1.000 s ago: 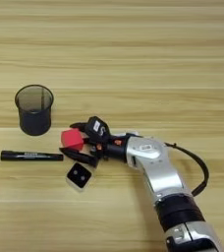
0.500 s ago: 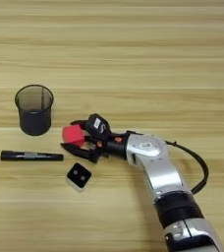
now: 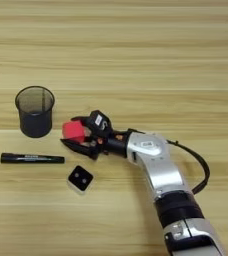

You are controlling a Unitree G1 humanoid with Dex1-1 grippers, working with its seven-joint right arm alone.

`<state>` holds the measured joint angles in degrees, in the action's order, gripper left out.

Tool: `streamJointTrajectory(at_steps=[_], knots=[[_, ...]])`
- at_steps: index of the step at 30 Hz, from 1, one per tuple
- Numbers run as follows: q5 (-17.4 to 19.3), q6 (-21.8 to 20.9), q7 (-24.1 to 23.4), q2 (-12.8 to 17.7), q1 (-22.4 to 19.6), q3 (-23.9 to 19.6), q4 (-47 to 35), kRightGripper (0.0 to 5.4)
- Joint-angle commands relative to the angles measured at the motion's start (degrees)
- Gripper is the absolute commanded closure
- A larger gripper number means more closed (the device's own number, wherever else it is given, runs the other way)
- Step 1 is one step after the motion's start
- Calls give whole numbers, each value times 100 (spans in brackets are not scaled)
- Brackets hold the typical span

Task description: Move the objects on the table

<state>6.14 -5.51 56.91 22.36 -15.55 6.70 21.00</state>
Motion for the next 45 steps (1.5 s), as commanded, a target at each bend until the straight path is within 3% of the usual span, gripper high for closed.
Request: streamJointTrajectory(at_steps=[1,14,21,33,45], knots=[[256,61,-116,75,-513,-205,-687,214],[771,810,-92,98,-365,-221,-2295,214],[995,1132,-148,91,-514,-332,-2669,214],[762,990,-490,-375,-791,-83,-2391,214],[375,506,-1045,-806,-1103,-44,-1606,214]])
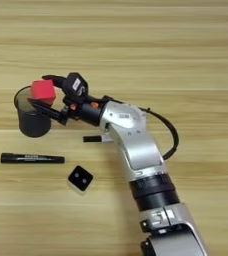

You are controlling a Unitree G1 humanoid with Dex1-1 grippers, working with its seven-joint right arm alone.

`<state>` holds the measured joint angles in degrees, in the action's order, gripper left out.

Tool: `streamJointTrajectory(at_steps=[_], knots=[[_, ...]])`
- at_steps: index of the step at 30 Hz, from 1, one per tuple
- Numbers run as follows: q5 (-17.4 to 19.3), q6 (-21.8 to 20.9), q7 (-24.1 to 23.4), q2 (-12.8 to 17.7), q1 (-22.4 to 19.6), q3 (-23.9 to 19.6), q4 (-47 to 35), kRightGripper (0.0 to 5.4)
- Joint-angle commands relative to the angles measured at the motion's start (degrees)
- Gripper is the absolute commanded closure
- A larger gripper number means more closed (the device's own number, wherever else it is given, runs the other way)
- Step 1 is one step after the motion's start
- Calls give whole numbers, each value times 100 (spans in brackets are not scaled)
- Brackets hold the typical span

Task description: Move the objects on the table

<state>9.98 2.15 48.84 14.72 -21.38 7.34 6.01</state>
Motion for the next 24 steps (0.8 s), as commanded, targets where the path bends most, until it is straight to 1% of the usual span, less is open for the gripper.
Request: streamJointTrajectory(at_steps=[1,5,8,11,18,24], knots=[[20,-275,-217,-46,-518,-110,-111,214],[201,-297,-71,-58,-442,-108,-343,214],[472,-454,150,-135,-371,-102,-617,214],[694,-417,304,-185,-286,-36,-970,214],[708,-276,406,-278,-221,259,-1229,214],[626,-158,502,-423,-148,696,-1310,214]])
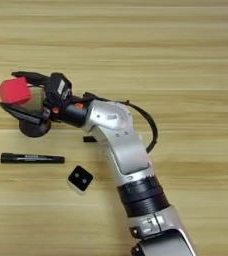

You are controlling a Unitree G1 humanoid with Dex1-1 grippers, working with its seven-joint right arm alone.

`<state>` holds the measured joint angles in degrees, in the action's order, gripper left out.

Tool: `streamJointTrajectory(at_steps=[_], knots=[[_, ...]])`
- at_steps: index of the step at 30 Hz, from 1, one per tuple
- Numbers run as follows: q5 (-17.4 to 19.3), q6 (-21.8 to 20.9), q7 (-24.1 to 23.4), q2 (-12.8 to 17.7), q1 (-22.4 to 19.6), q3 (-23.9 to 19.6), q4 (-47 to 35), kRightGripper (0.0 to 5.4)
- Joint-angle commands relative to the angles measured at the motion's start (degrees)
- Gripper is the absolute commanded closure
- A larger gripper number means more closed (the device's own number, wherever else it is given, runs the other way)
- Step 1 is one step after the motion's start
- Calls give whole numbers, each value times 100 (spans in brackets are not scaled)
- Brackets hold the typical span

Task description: Move the objects on the table

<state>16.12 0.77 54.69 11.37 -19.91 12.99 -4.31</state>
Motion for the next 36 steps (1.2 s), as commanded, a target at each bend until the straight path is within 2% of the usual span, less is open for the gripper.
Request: streamJointTrajectory(at_steps=[1,7,10,12,21,26,32,36], knots=[[-23,-21,-74,-115,-290,207,-266,214],[-154,31,48,-257,-264,716,-237,214],[-206,75,232,-282,-267,988,-69,214],[-263,-39,461,-265,-282,1144,290,214],[-418,-339,1217,-130,-205,1408,1039,214],[-673,-516,1484,-36,-140,1618,1217,214],[-1288,-820,1350,55,-175,1787,1634,214],[-1461,-853,1315,17,-194,1794,1794,214]])
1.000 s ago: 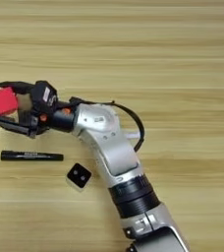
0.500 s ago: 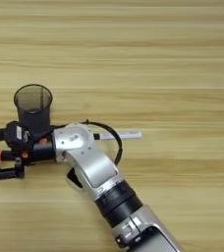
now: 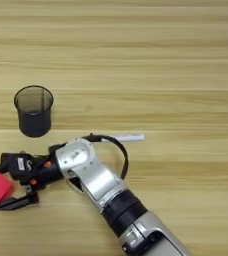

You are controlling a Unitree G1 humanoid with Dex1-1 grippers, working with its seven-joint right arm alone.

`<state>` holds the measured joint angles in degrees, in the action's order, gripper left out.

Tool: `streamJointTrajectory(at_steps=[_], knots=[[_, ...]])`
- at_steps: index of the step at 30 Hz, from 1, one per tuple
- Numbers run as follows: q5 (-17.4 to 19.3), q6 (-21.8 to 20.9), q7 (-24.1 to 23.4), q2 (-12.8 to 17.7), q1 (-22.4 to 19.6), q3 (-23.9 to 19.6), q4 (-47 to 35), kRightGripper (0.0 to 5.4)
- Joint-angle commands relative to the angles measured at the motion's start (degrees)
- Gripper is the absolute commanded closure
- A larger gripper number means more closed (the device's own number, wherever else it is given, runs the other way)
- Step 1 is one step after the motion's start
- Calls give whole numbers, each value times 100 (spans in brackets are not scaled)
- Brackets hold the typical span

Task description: Move the objects on the table

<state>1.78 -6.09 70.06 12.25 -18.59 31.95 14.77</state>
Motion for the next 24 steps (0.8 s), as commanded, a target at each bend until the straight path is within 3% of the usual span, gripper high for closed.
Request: streamJointTrajectory(at_steps=[1,4,12,17,24], knots=[[-45,-172,-214,-74,-326,-102,-98,214],[-70,-182,-176,-67,-309,-97,-79,214],[-62,-176,-170,-119,-303,-148,-27,92],[152,-76,-180,-177,-349,-355,-265,20],[548,214,-95,-52,-372,-712,-848,6]])
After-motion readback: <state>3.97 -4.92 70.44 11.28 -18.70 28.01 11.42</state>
